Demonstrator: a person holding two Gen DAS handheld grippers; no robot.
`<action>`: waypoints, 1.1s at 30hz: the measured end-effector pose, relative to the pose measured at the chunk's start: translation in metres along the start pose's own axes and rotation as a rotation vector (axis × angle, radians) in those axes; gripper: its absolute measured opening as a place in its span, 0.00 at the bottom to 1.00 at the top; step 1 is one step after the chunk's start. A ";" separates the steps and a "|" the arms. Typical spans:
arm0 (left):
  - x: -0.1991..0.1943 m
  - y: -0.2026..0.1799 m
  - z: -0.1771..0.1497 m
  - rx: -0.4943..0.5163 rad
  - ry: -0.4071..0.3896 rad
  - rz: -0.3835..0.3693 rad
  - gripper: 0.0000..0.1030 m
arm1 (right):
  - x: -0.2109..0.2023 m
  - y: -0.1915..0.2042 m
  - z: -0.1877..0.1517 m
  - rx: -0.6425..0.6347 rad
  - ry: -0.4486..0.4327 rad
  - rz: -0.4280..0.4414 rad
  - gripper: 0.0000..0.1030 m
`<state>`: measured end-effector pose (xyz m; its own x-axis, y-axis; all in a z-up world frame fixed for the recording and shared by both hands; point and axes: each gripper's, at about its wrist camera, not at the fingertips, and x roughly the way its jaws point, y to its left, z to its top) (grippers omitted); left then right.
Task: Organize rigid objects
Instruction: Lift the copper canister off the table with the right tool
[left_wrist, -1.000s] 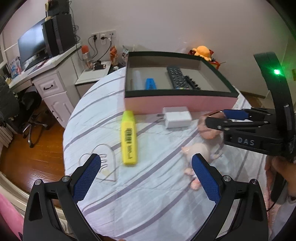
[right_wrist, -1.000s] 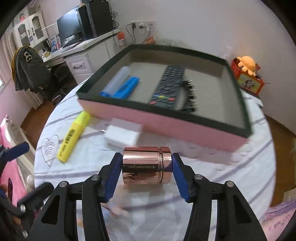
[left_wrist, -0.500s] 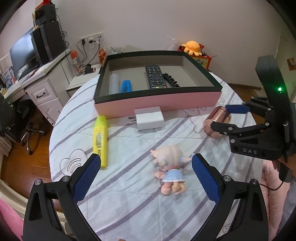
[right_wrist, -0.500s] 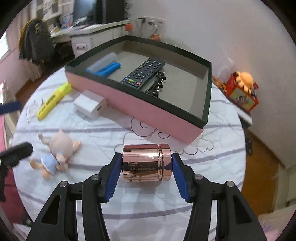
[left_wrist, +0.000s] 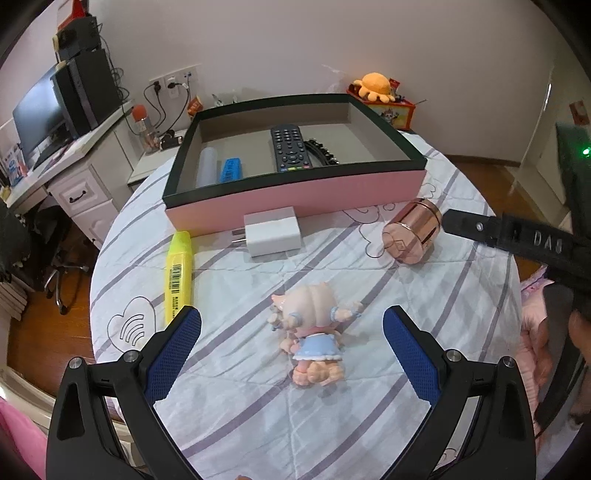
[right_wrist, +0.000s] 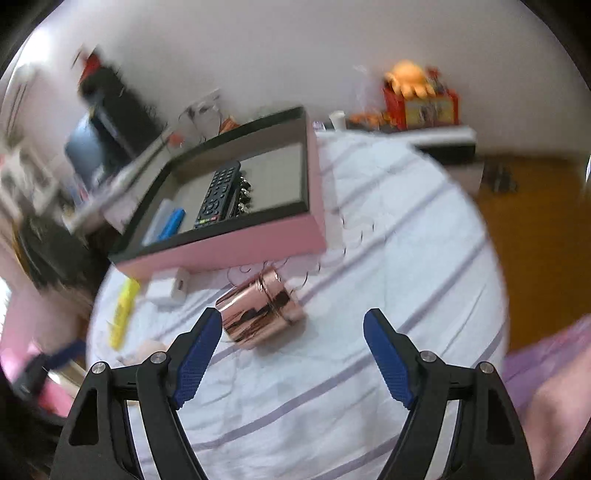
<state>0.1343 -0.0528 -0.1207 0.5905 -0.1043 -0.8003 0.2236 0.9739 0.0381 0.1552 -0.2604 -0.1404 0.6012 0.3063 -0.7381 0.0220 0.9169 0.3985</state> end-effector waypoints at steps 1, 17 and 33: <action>0.000 -0.002 0.000 0.005 0.000 -0.001 0.97 | 0.004 -0.007 -0.001 0.059 0.006 0.049 0.78; 0.009 0.010 0.004 0.000 0.007 -0.005 0.99 | 0.059 -0.002 0.015 0.116 0.055 0.153 0.65; -0.003 0.022 -0.019 -0.028 0.006 -0.007 0.99 | 0.027 0.087 -0.037 -0.463 -0.061 -0.045 0.64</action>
<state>0.1229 -0.0274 -0.1286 0.5846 -0.1100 -0.8038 0.2062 0.9784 0.0161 0.1441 -0.1625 -0.1458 0.6536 0.2607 -0.7105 -0.3015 0.9508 0.0715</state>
